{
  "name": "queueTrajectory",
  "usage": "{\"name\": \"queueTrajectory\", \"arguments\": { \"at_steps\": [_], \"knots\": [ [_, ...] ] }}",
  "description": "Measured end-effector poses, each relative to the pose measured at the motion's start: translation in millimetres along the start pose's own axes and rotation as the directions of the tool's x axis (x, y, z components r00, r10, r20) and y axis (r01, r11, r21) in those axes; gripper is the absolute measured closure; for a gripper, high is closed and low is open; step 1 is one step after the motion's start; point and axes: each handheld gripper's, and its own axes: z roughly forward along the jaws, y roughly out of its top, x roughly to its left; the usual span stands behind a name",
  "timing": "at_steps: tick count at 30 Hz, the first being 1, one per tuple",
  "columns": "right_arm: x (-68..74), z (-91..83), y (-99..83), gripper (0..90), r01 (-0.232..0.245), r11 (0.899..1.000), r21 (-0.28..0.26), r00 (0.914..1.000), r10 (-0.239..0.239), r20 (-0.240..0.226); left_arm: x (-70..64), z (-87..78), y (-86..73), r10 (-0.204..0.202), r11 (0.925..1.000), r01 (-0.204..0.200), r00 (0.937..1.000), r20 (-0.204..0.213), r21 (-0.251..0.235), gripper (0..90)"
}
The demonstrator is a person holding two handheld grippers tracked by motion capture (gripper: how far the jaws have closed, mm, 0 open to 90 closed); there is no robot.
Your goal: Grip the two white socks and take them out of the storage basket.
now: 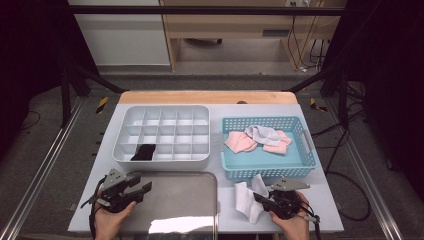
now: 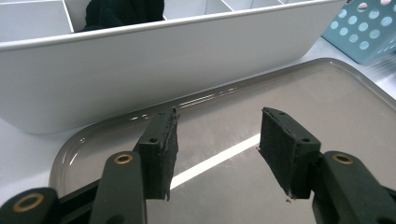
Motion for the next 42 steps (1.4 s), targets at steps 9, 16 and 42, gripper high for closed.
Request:
{"name": "queueTrajectory", "arguments": {
  "at_steps": [9, 16, 42],
  "knots": [
    [0.6, -12.2, 5.2, 51.3, -0.023, 0.997, -0.070, 0.9987, 0.026, 0.043, 1.0, -1.0, 0.2, -0.005, 1.0000, 0.005, 1.0000, 0.002, -0.006, 44.1],
    [-5.3, -38.7, 14.4, 49.6, -0.038, 0.982, -0.182, 0.9944, 0.056, 0.090, 2.5, -1.0, 0.4, -0.013, 0.9999, 0.013, 0.9999, 0.001, -0.005, 43.8],
    [-32.7, -23.1, 119.3, 43.0, -0.011, 0.951, -0.310, 0.9756, 0.078, 0.205, 4.5, 1.6, 0.0, -0.016, 0.9998, 0.016, 0.9999, -0.005, 0.006, 43.6]
  ]
}}
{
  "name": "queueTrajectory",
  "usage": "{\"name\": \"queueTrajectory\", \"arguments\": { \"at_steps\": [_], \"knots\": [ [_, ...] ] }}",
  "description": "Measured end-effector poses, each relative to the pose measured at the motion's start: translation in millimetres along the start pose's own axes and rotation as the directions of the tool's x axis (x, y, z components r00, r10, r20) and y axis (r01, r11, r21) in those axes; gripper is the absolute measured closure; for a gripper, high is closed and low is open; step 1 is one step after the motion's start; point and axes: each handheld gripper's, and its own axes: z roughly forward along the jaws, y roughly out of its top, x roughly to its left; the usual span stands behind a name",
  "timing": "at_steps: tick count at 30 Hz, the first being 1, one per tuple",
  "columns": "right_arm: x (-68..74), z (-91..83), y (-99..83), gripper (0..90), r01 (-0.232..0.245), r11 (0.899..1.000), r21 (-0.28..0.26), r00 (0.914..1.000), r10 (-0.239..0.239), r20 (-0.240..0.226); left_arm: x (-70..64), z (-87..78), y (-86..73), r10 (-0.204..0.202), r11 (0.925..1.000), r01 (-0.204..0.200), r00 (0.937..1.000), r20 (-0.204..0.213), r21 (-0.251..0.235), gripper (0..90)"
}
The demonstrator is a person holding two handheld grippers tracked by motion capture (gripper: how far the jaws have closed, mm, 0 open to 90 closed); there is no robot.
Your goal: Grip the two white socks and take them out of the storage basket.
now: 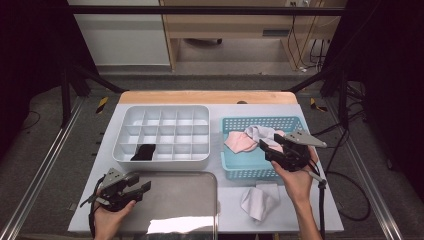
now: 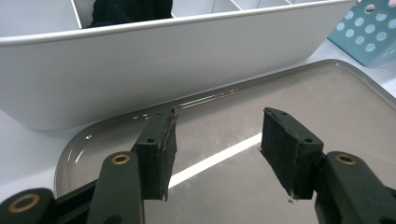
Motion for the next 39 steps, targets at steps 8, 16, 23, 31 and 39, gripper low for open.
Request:
{"name": "queueTrajectory", "arguments": {
  "at_steps": [8, 16, 23, 31, 39],
  "knots": [
    [-3.1, 24.2, 20.1, 42.4, 0.016, 1.000, 0.007, 0.9996, -0.016, 0.023, 0.8, -0.6, -0.1, -0.008, 0.9999, 0.008, 1.0000, -0.001, -0.007, 43.6],
    [-15.6, 53.3, 31.1, 42.1, 0.013, 1.000, 0.020, 0.9978, -0.014, 0.065, 1.2, -0.7, 0.0, -0.007, 1.0000, 0.007, 1.0000, 0.001, -0.006, 43.5],
    [-22.7, 70.1, 28.8, 41.8, 0.015, 0.999, 0.039, 0.9968, -0.018, 0.078, 2.4, -1.6, -0.1, -0.009, 0.9999, 0.009, 1.0000, 0.001, -0.012, 43.5],
    [-28.4, 88.3, 22.0, 40.8, -0.005, 0.998, 0.069, 0.9954, -0.001, 0.096, 2.1, -1.2, -0.1, -0.007, 0.9999, 0.007, 1.0000, 0.001, -0.009, 43.6],
    [-35.3, 107.6, 10.7, 40.1, -0.018, 0.991, 0.134, 0.9929, 0.002, 0.119, 2.4, -1.3, -0.3, -0.008, 0.9999, 0.008, 1.0000, 0.003, -0.008, 43.6]
  ]
}}
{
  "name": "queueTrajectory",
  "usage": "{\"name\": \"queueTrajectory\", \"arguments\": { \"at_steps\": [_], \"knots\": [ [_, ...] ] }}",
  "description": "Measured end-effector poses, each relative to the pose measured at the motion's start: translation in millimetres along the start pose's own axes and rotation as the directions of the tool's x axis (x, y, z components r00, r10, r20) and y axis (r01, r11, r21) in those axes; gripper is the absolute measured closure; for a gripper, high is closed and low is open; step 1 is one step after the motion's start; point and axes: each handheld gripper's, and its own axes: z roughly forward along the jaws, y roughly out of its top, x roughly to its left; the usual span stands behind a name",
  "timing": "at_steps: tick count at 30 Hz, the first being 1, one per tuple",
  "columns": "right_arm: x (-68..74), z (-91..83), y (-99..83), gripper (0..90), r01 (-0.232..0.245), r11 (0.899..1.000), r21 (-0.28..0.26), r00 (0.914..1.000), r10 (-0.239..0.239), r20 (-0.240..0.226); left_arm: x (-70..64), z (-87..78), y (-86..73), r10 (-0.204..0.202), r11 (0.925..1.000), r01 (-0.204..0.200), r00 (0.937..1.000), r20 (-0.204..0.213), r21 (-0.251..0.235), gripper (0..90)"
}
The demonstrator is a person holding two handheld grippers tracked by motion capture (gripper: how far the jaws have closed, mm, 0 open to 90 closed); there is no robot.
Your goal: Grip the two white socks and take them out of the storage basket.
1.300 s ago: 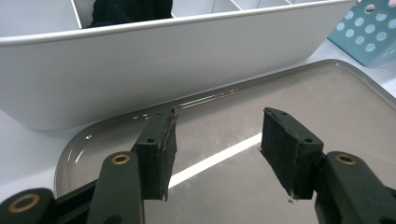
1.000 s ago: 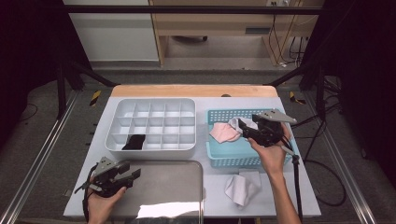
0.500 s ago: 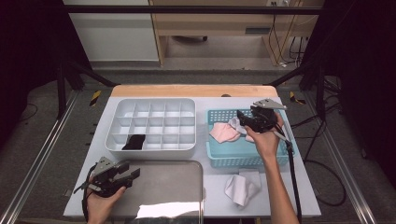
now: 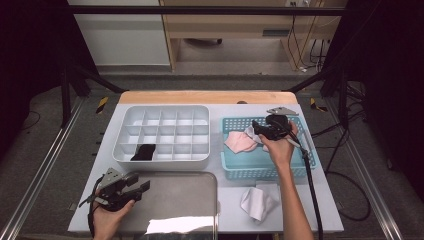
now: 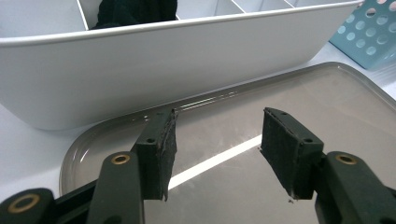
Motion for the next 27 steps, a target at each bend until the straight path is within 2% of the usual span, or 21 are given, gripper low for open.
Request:
{"name": "queueTrajectory", "arguments": {
  "at_steps": [3, 4, 13, 17, 21, 25, 27],
  "knots": [
    [-0.5, 5.2, -2.2, 39.0, -0.002, 1.000, 0.012, 1.0000, 0.002, 0.002, 0.1, 0.1, 0.1, 0.003, 1.0000, -0.003, 1.0000, 0.001, 0.000, 43.6],
    [-0.3, 10.2, -3.9, 39.0, -0.017, 1.000, 0.017, 0.9999, 0.017, 0.002, 0.2, 0.3, 0.0, 0.003, 1.0000, -0.003, 1.0000, 0.000, 0.001, 43.6],
    [0.0, 25.5, -11.3, 36.6, 0.000, 0.997, 0.072, 0.9996, -0.002, 0.026, 0.4, 1.3, -0.4, 0.001, 1.0000, -0.001, 1.0000, 0.000, 0.005, 43.7],
    [-2.6, 31.9, -14.2, 35.9, -0.028, 0.995, 0.094, 0.9987, 0.023, 0.045, 0.7, 1.1, -0.4, 0.001, 1.0000, -0.001, 1.0000, -0.001, 0.004, 43.7],
    [-4.7, 37.2, -16.7, 36.0, -0.033, 0.993, 0.114, 0.9981, 0.027, 0.056, 0.9, 1.0, -0.5, 0.001, 1.0000, -0.001, 1.0000, -0.003, 0.004, 43.7],
    [-6.7, 38.6, -16.9, 36.6, -0.049, 0.992, 0.116, 0.9975, 0.042, 0.056, 1.2, 1.1, -0.5, -0.002, 1.0000, 0.002, 1.0000, -0.002, 0.005, 43.8],
    [-7.6, 40.8, -18.6, 36.6, -0.060, 0.989, 0.135, 0.9975, 0.054, 0.045, 1.0, 1.4, -0.6, -0.001, 1.0000, 0.001, 1.0000, -0.001, 0.006, 43.9]
  ]
}}
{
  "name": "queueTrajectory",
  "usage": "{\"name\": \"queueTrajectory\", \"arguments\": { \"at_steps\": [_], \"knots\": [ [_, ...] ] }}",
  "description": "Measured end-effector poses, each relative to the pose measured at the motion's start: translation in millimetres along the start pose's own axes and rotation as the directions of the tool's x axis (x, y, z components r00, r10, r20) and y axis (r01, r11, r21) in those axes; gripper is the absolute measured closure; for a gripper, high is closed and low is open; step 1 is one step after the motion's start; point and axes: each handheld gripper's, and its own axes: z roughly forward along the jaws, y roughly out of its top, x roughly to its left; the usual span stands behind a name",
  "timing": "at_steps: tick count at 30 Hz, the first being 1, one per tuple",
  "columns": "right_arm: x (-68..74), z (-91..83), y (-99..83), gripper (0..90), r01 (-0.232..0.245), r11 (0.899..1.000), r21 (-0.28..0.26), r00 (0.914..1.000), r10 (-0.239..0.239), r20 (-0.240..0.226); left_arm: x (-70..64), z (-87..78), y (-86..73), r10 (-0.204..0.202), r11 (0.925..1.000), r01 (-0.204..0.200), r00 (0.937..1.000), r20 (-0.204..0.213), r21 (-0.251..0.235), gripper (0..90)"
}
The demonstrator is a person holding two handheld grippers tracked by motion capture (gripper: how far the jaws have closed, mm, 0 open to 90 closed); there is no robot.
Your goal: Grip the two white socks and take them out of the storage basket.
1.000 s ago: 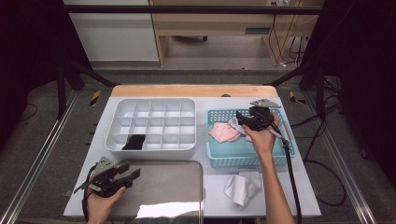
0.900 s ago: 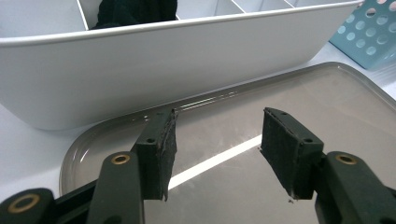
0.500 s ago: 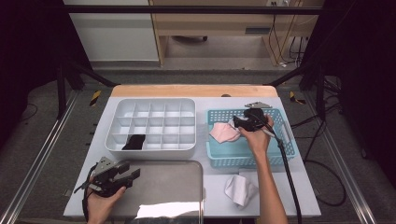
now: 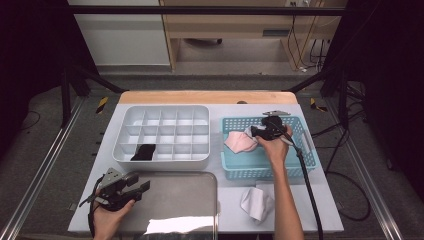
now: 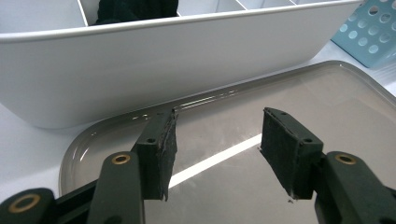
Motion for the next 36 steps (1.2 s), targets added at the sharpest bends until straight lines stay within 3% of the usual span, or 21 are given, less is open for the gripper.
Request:
{"name": "queueTrajectory", "arguments": {
  "at_steps": [7, 10, 11, 16, 19, 23, 29, 36],
  "knots": [
    [-1.4, 3.4, -1.5, 43.5, 0.001, 1.000, 0.030, 1.0000, -0.001, 0.010, -0.3, -0.3, 0.0, 0.002, 1.0000, -0.002, 1.0000, 0.001, -0.001, 44.0],
    [-1.6, 4.6, -2.3, 55.4, 0.007, 0.998, 0.058, 0.9999, -0.007, 0.013, -0.2, 0.4, -0.2, 0.002, 1.0000, -0.002, 1.0000, 0.001, 0.002, 44.1],
    [-1.6, 4.6, -2.3, 55.4, 0.007, 0.998, 0.058, 0.9999, -0.007, 0.013, -0.2, 0.4, -0.2, 0.002, 1.0000, -0.002, 1.0000, 0.001, 0.002, 44.1],
    [-3.7, 4.5, -3.0, 75.7, -0.047, 0.991, 0.125, 0.9987, 0.049, -0.013, -0.1, 0.1, -0.2, 0.002, 1.0000, -0.002, 1.0000, 0.001, 0.001, 44.3],
    [-4.5, 3.4, -2.8, 79.8, -0.057, 0.989, 0.133, 0.9979, 0.061, -0.023, 0.0, -0.5, -0.2, 0.002, 1.0000, -0.002, 1.0000, 0.001, -0.002, 44.3],
    [-5.5, -1.8, -2.6, 82.1, -0.069, 0.990, 0.121, 0.9971, 0.072, -0.024, -0.5, -0.5, -0.2, 0.002, 1.0000, -0.002, 1.0000, 0.003, -0.001, 44.4],
    [-7.4, -16.1, 0.3, 82.3, -0.062, 0.997, 0.049, 0.9972, 0.064, -0.038, -0.3, -0.2, -0.1, 0.000, 1.0000, 0.000, 1.0000, 0.002, 0.000, 44.4],
    [-2.6, -52.8, 10.1, 82.4, -0.031, 0.998, -0.054, 0.9948, 0.026, -0.099, -1.0, -0.8, 0.0, 0.000, 1.0000, 0.000, 1.0000, 0.003, -0.003, 44.5]
  ]
}}
